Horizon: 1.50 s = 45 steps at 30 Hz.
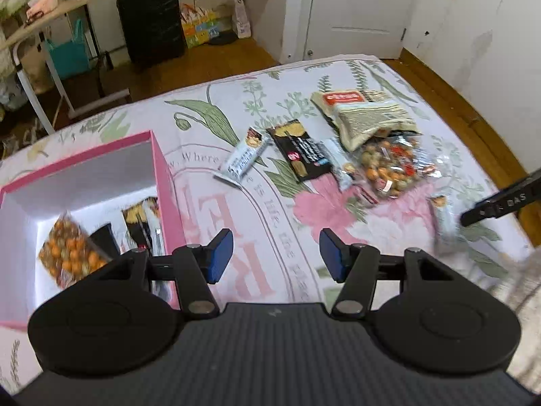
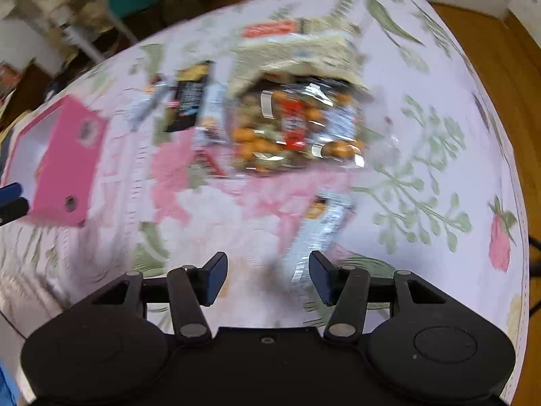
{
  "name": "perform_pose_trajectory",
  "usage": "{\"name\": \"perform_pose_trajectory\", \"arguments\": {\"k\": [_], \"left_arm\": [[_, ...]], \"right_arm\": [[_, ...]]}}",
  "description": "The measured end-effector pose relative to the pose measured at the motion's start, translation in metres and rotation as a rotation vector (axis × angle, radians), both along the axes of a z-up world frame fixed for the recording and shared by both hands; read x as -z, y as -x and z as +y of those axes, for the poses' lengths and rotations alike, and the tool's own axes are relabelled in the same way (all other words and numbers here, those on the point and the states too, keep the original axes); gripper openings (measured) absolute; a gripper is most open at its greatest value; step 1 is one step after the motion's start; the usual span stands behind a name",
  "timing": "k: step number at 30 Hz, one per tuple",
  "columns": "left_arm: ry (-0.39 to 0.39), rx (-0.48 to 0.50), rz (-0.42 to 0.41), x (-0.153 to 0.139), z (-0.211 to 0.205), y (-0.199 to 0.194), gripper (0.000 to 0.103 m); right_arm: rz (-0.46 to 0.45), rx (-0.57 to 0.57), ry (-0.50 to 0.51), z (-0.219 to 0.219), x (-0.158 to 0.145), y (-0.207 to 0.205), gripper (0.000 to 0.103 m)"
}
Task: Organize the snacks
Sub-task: 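Grasp a white bar with the left gripper while the right gripper grasps another white bar, then carry both white bars over the pink box with both grippers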
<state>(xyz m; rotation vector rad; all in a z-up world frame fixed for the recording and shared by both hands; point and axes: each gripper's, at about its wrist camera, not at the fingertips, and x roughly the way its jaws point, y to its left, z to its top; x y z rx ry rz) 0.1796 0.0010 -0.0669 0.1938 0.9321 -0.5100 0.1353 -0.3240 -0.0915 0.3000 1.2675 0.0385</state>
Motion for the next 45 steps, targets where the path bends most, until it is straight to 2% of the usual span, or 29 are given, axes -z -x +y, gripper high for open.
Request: {"name": "perform_pose_trajectory", "arguments": {"k": [5, 9, 11, 14, 17, 18, 23, 26, 29, 35, 37, 39, 40, 42, 45], "left_arm": [[0.008, -0.027, 0.009, 0.03, -0.012, -0.028, 0.056], [0.011, -0.062, 0.002, 0.05, -0.022, -0.054, 0.056], [0.019, -0.073, -0.008, 0.06, -0.029, -0.065, 0.056], [0.028, -0.081, -0.003, 0.074, -0.043, -0.084, 0.056], [0.014, -0.084, 0.007, 0.085, -0.057, -0.105, 0.056], [0.001, -0.082, 0.016, 0.089, -0.061, -0.113, 0.056], [-0.093, -0.056, 0.011, 0.101, -0.077, -0.14, 0.056], [-0.173, -0.023, 0.002, 0.109, -0.086, -0.151, 0.056], [-0.184, -0.012, 0.051, 0.119, -0.088, -0.164, 0.057], [-0.217, -0.014, 0.01, 0.124, -0.087, -0.172, 0.057], [-0.233, -0.004, 0.003, 0.125, -0.088, -0.172, 0.053], [-0.271, -0.014, -0.017, 0.126, -0.09, -0.172, 0.035], [-0.293, -0.016, -0.028, 0.126, -0.091, -0.172, 0.03], [-0.307, -0.019, -0.037, 0.125, -0.09, -0.172, 0.026], [-0.291, -0.054, -0.012, 0.121, -0.084, -0.17, 0.025]], "right_arm": [[0.077, 0.063, -0.035, -0.018, 0.041, -0.009, 0.059], [0.113, 0.028, -0.008, -0.012, 0.065, -0.014, 0.061], [0.087, -0.014, 0.046, -0.003, 0.065, -0.014, 0.058], [0.014, -0.103, 0.167, 0.017, 0.06, -0.014, 0.041], [-0.062, -0.174, 0.273, 0.036, 0.056, -0.011, 0.039], [-0.072, -0.189, 0.282, 0.04, 0.055, -0.01, 0.039], [-0.083, -0.129, 0.099, 0.022, 0.044, -0.011, 0.038], [-0.101, -0.089, 0.026, 0.008, 0.039, -0.01, 0.038], [-0.127, -0.075, -0.023, 0.004, 0.036, -0.007, 0.038], [-0.195, -0.119, -0.048, 0.016, 0.023, -0.008, 0.038], [-0.227, -0.135, -0.044, 0.021, 0.016, -0.011, 0.038], [-0.26, -0.157, -0.03, 0.028, 0.011, -0.014, 0.038], [-0.278, -0.175, -0.016, 0.033, 0.01, -0.015, 0.038], [-0.311, -0.2, 0.012, 0.039, 0.009, -0.015, 0.038], [-0.333, -0.224, 0.022, 0.043, 0.007, -0.011, 0.038]]}}
